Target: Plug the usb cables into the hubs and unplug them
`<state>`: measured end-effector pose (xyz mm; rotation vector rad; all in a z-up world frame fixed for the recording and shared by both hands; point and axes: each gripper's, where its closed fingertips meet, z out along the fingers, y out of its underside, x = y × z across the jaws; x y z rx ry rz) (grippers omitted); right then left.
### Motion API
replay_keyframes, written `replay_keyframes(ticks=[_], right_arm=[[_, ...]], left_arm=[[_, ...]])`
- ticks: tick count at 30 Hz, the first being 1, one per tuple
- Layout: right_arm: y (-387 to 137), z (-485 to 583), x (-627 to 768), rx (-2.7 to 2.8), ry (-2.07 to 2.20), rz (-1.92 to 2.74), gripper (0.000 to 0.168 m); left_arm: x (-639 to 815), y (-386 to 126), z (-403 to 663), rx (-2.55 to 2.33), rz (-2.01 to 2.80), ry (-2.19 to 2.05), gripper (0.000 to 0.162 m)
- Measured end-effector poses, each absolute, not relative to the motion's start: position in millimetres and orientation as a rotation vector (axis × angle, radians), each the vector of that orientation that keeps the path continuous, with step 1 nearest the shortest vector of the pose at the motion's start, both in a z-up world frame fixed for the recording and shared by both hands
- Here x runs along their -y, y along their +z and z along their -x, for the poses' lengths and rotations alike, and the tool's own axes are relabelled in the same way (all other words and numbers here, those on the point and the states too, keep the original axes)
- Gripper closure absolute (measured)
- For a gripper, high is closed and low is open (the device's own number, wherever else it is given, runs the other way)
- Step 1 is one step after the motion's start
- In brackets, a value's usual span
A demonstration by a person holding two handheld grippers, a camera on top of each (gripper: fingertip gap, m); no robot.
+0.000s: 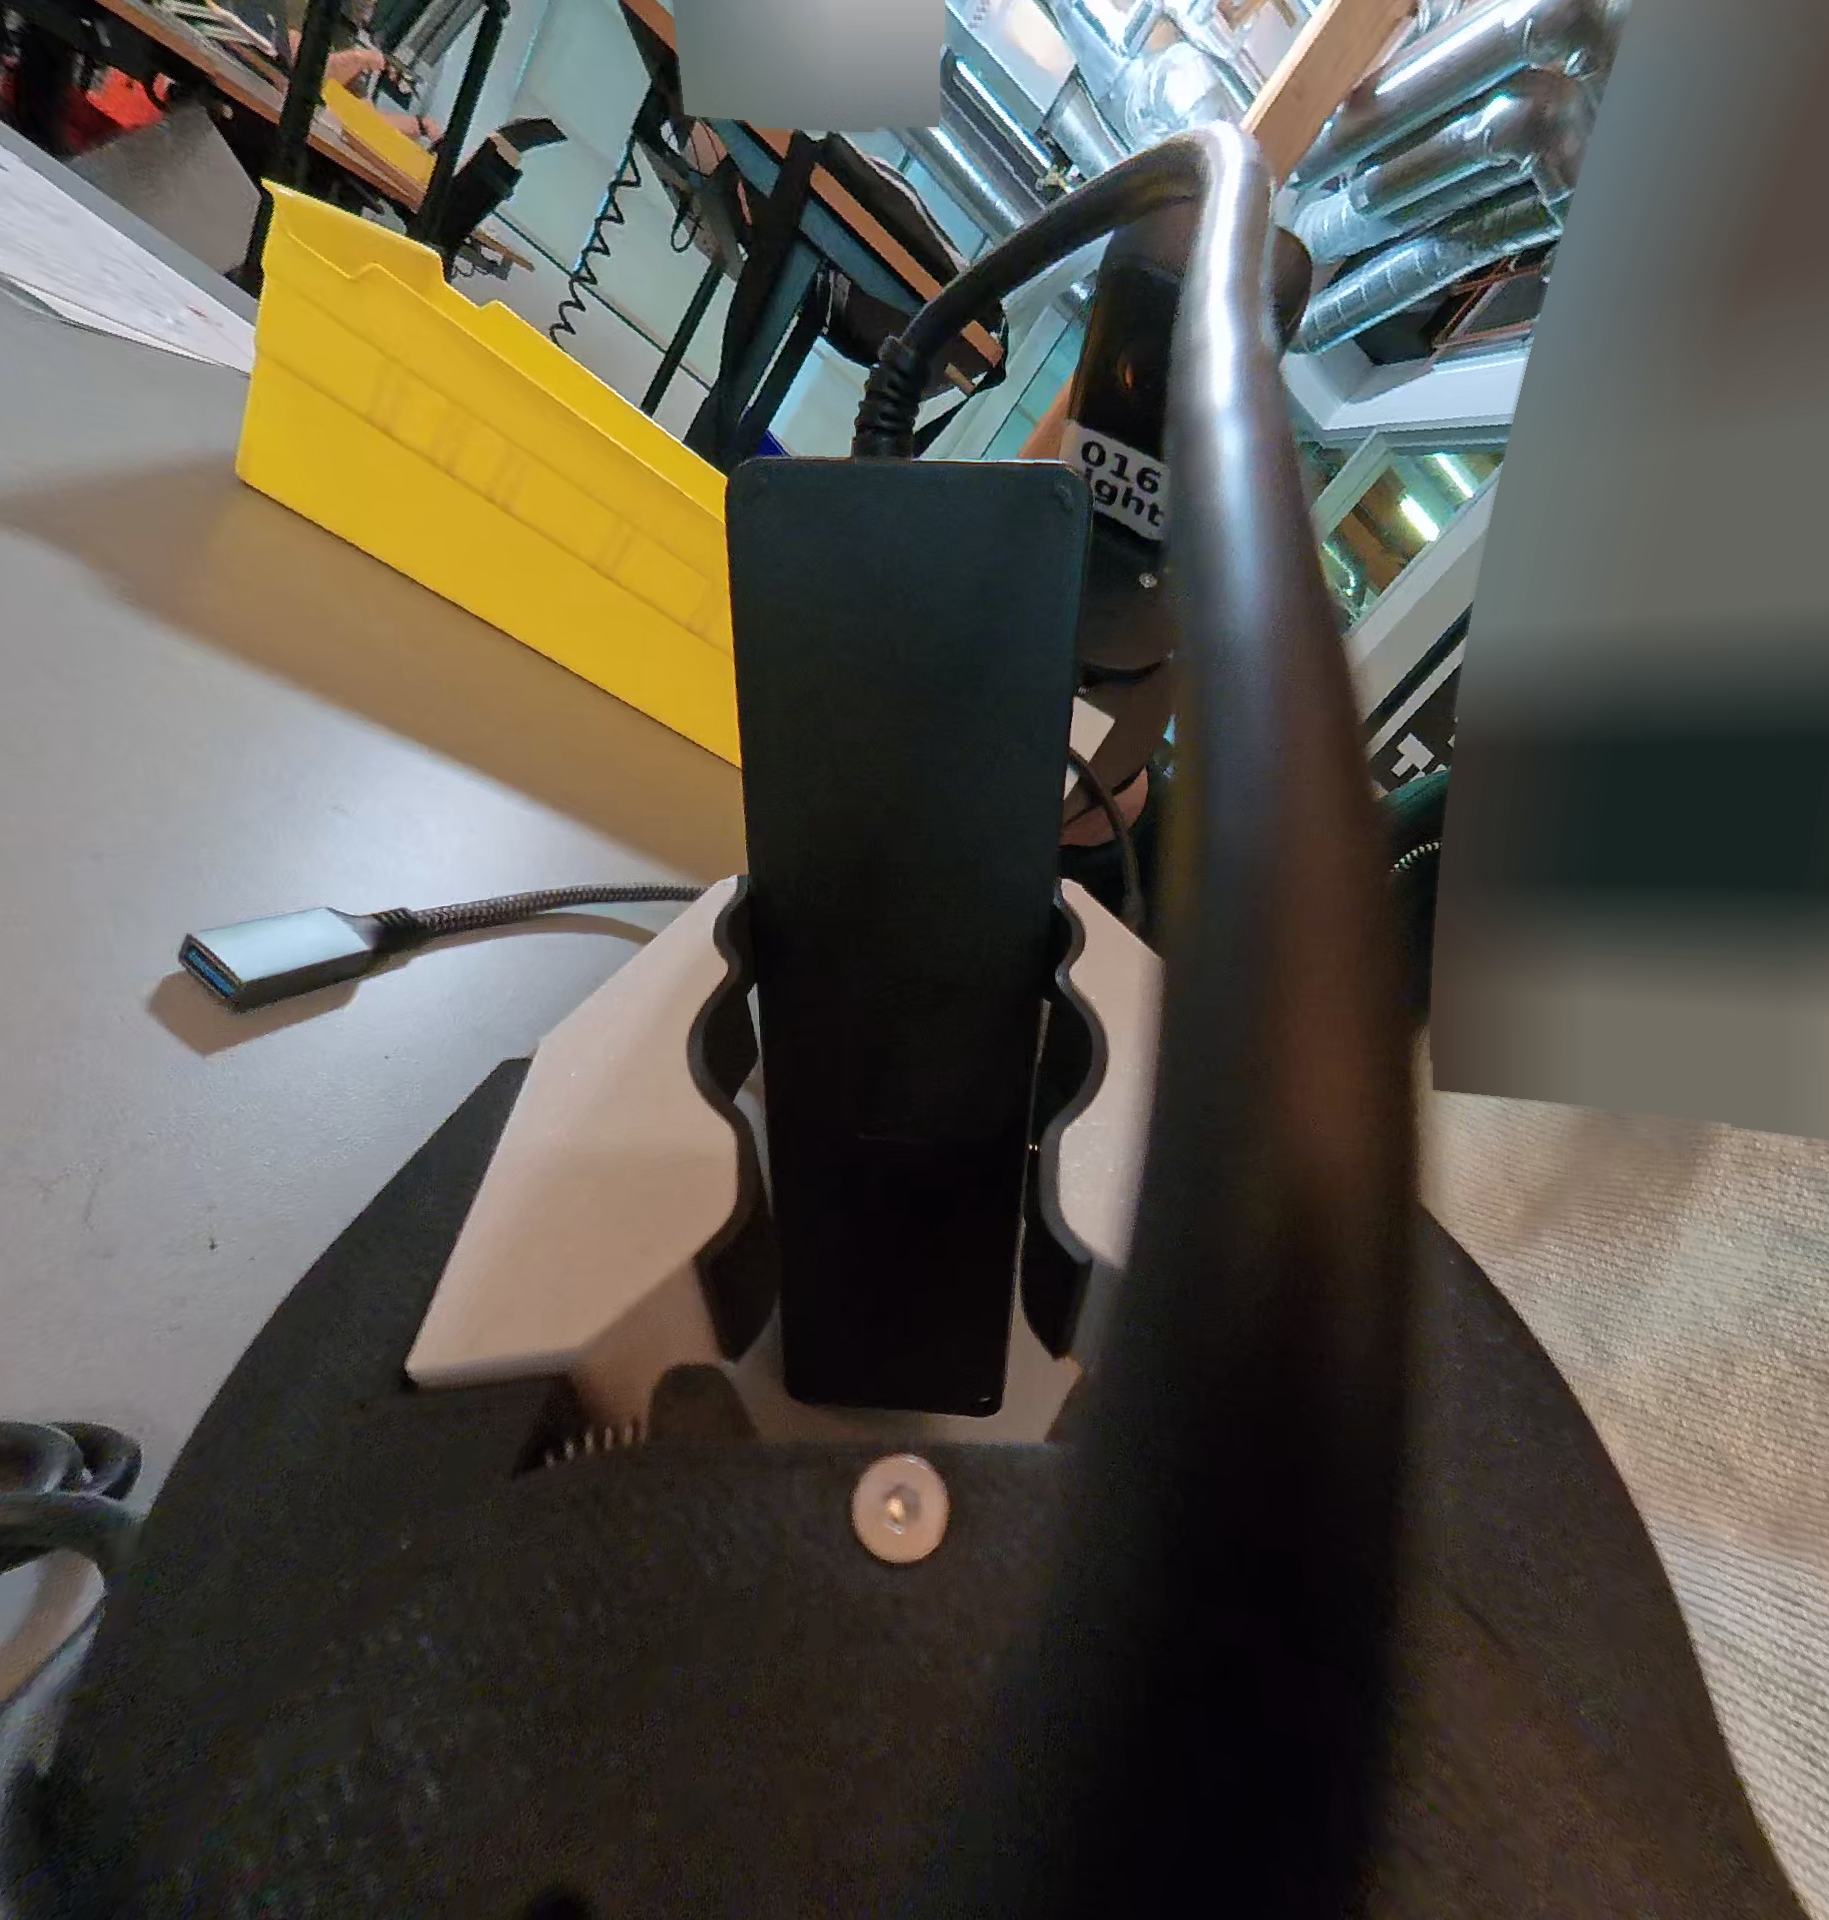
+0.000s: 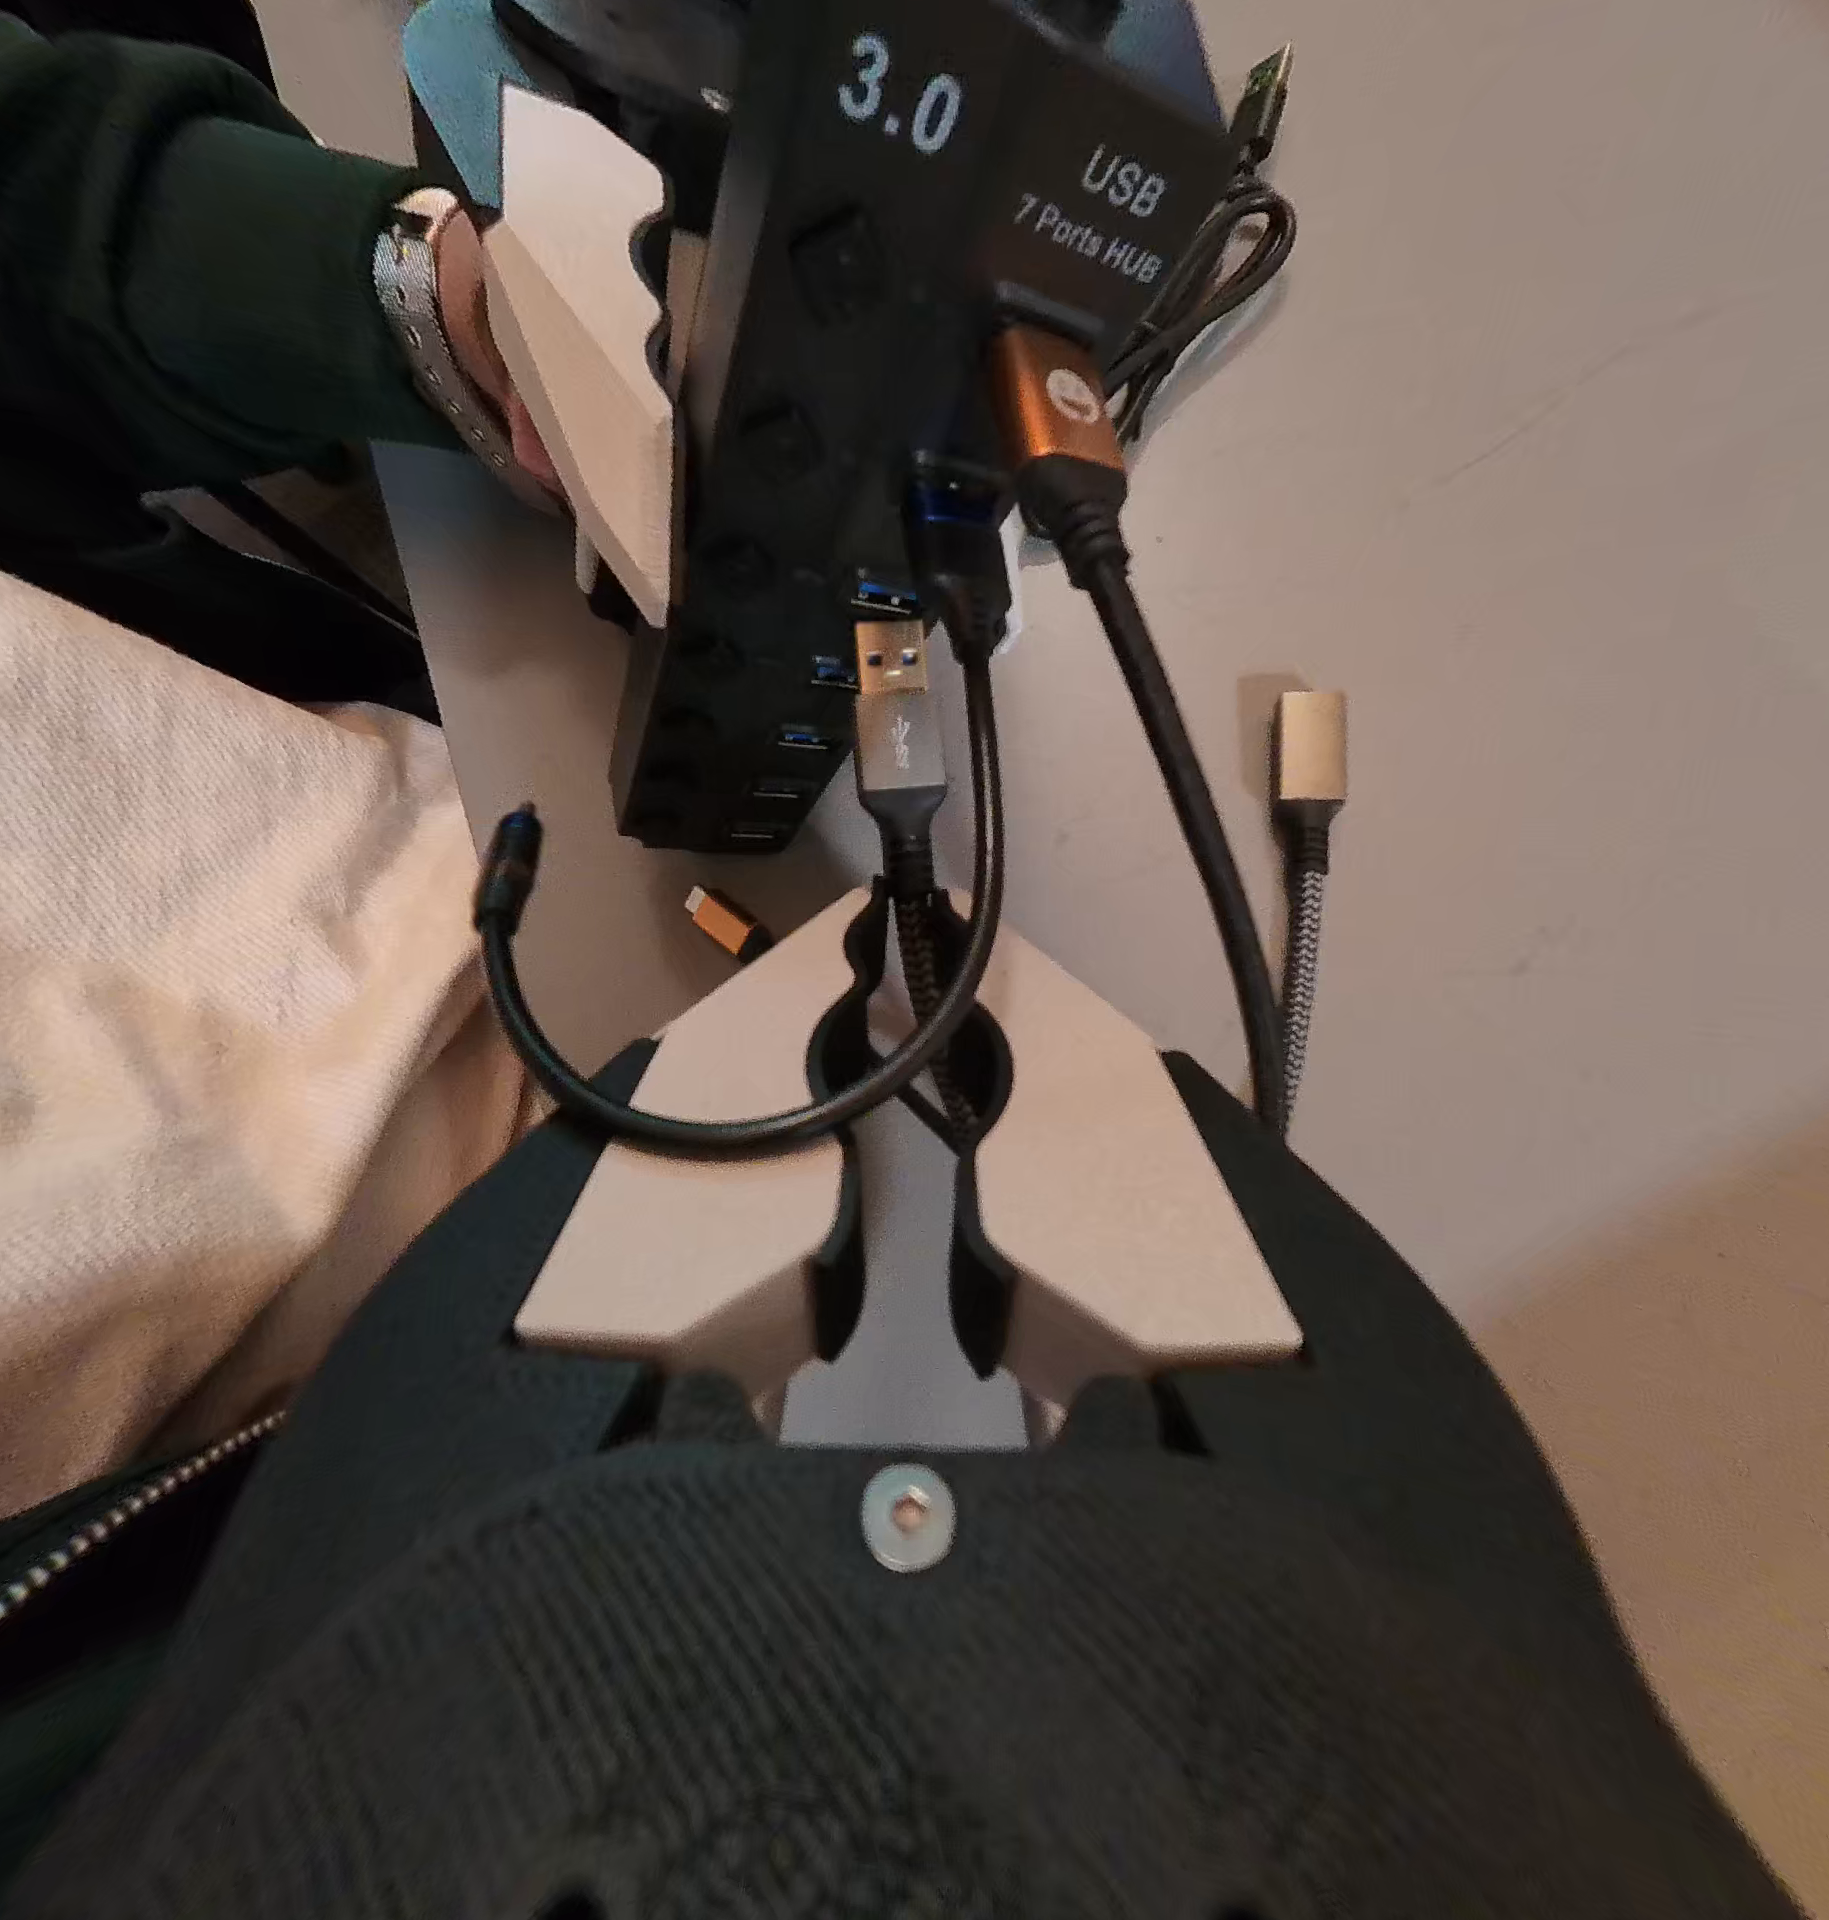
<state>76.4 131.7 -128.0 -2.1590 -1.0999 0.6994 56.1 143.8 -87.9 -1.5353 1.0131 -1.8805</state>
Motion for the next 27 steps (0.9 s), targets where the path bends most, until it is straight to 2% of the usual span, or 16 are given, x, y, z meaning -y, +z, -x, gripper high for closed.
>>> replay_keyframes(ticks=[14, 16, 27], right_arm=[[-114, -78, -135, 1.011, 0.786, 2.103, 0.162], [-112, -78, -136, 1.001, 0.787, 2.093, 0.161], [-111, -77, -133, 1.046, 0.744, 2.089, 0.161]], left_arm=[[-144, -88, -54, -1.012, 1.537, -1.896, 0.106], [-144, -88, -54, -1.008, 1.538, -1.901, 0.111], [-141, -89, -55, -1.034, 1.537, -1.889, 0.107]])
